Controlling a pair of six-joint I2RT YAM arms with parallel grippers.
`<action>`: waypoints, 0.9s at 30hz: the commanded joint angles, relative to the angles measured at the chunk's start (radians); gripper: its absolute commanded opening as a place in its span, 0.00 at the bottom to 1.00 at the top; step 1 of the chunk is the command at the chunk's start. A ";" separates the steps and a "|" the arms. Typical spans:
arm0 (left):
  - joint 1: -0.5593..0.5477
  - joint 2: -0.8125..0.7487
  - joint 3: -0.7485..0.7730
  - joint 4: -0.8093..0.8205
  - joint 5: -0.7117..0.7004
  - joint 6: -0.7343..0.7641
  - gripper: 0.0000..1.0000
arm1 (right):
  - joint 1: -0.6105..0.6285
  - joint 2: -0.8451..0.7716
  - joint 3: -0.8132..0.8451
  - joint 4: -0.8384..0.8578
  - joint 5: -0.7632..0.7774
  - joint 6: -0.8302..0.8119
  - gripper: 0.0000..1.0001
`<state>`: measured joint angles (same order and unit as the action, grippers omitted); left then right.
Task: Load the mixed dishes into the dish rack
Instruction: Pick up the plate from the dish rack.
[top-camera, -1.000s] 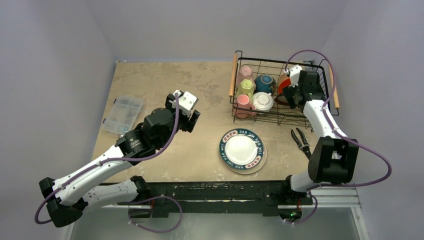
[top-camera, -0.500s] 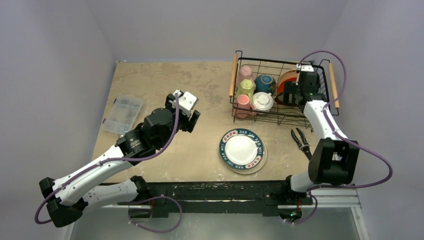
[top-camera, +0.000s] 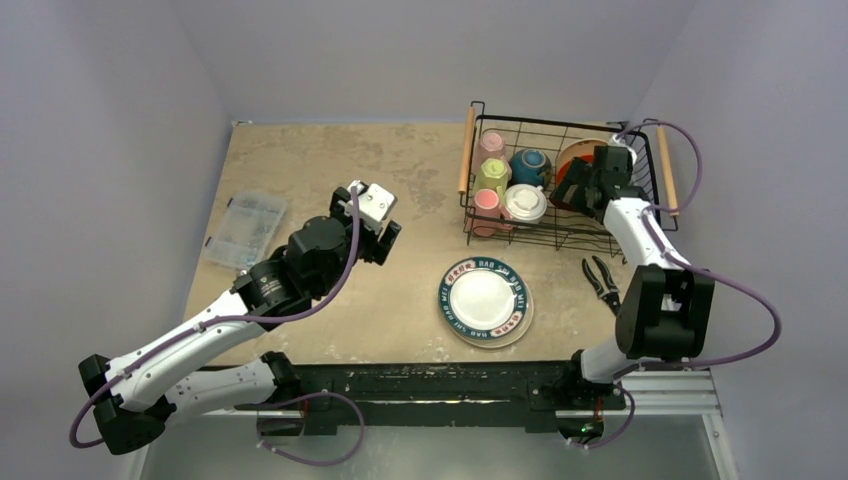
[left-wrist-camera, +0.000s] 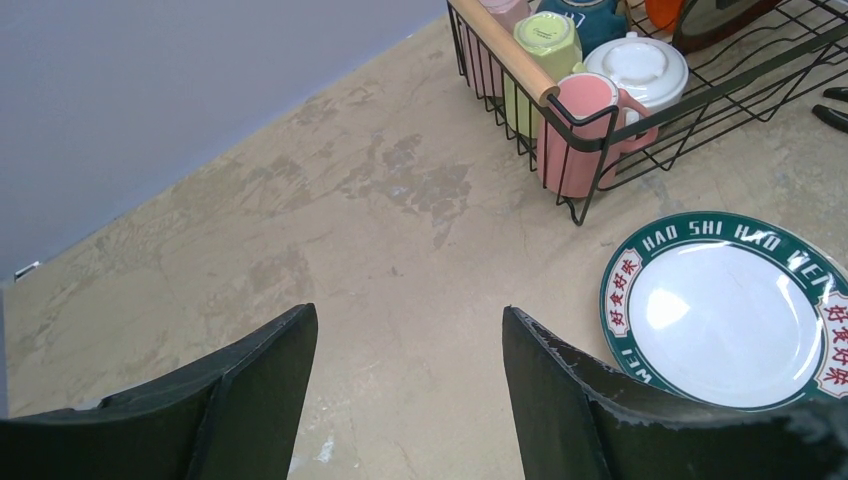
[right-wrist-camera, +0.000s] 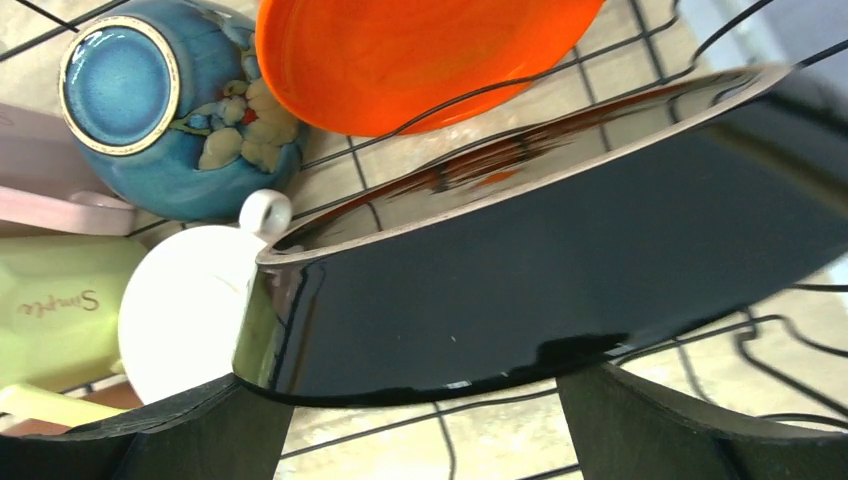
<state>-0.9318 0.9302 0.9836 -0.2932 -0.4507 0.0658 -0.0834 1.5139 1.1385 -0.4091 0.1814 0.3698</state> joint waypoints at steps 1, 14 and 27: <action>-0.002 -0.007 -0.001 0.051 -0.012 0.014 0.67 | 0.000 0.040 0.025 0.054 -0.079 0.193 0.99; -0.002 -0.009 -0.004 0.054 -0.015 0.015 0.68 | -0.058 -0.109 -0.169 0.351 -0.153 0.453 0.99; -0.002 -0.001 -0.007 0.056 -0.021 0.022 0.68 | -0.076 -0.098 -0.061 0.164 -0.011 0.778 0.51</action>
<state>-0.9318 0.9302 0.9833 -0.2924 -0.4534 0.0723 -0.1535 1.4246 0.9787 -0.1776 0.0986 0.9993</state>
